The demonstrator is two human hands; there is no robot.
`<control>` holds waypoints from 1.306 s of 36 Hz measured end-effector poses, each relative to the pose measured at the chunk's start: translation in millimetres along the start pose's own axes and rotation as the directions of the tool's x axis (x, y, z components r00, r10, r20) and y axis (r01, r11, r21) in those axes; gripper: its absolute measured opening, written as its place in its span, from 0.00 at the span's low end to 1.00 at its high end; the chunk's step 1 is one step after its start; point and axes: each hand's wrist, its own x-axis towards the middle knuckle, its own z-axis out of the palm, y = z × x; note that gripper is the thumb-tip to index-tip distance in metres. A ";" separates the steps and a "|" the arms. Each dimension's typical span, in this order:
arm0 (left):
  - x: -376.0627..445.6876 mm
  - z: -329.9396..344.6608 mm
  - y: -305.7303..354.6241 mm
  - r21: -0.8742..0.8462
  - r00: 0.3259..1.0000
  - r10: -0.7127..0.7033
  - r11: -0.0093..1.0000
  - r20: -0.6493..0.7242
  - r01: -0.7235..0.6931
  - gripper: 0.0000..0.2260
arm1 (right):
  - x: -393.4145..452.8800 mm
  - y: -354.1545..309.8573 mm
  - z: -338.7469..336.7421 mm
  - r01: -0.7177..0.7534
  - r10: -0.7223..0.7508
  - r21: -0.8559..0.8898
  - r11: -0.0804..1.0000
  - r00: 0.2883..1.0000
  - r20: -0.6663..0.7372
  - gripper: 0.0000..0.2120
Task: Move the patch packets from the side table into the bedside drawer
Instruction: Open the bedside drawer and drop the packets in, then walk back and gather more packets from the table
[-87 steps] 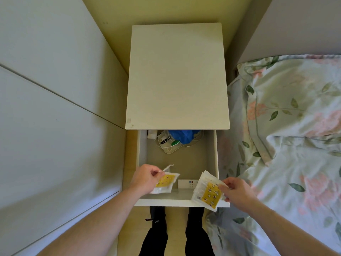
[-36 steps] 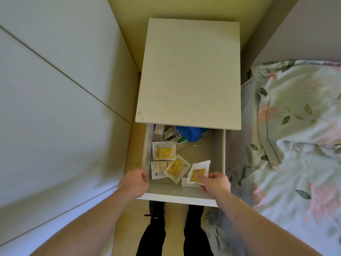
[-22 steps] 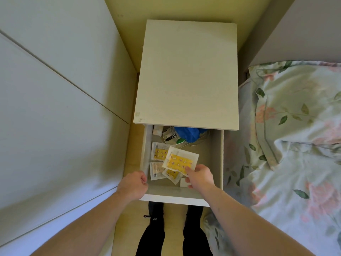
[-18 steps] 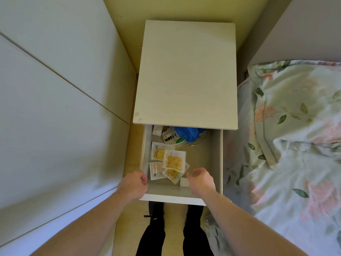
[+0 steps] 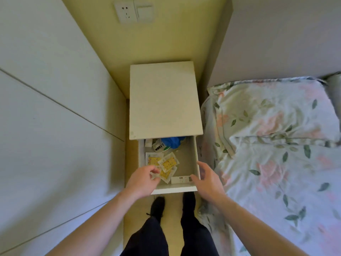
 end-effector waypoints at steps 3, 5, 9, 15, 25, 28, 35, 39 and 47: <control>-28.2 -19.7 27.0 -0.003 0.998 0.065 0.998 -0.017 -0.065 0.10 | -42.3 -13.4 -23.4 0.014 -0.009 0.047 0.999 0.994 -0.111 0.28; -43.2 -27.3 40.1 0.005 0.992 0.129 0.992 -0.018 -0.129 0.11 | -67.9 -17.1 -33.8 0.018 0.002 0.105 0.994 0.981 -0.194 0.27; -63.6 -34.0 60.9 0.141 0.955 0.283 0.945 0.093 -0.294 0.13 | -122.7 -9.7 -40.9 0.008 0.059 0.202 0.979 0.943 -0.326 0.28; -103.7 -36.3 105.2 0.329 0.855 0.413 0.797 0.314 -0.506 0.18 | -211.6 14.1 -26.9 -0.005 0.126 0.264 0.964 0.887 -0.445 0.27; -196.9 12.4 174.9 0.379 0.614 0.612 0.483 0.499 -0.789 0.20 | -363.4 105.1 -10.7 -0.021 0.326 0.458 0.889 0.732 -0.599 0.27; -237.7 55.7 199.8 0.366 0.502 0.653 0.346 0.567 -0.864 0.19 | -411.8 144.0 -2.9 -0.015 0.390 0.511 0.860 0.664 -0.638 0.27; -367.9 182.2 227.6 0.240 0.253 0.650 0.110 0.717 -0.965 0.19 | -552.2 243.0 39.0 -0.042 0.515 0.578 0.815 0.512 -0.688 0.30; -459.8 252.3 220.8 0.174 0.137 0.648 0.007 0.749 -0.985 0.19 | -637.7 311.9 72.3 -0.040 0.539 0.586 0.809 0.445 -0.715 0.31; -617.9 363.6 199.3 0.061 -0.042 0.645 -0.137 0.763 -0.989 0.21 | -799.8 424.1 127.6 -0.033 0.601 0.626 0.779 0.321 -0.731 0.31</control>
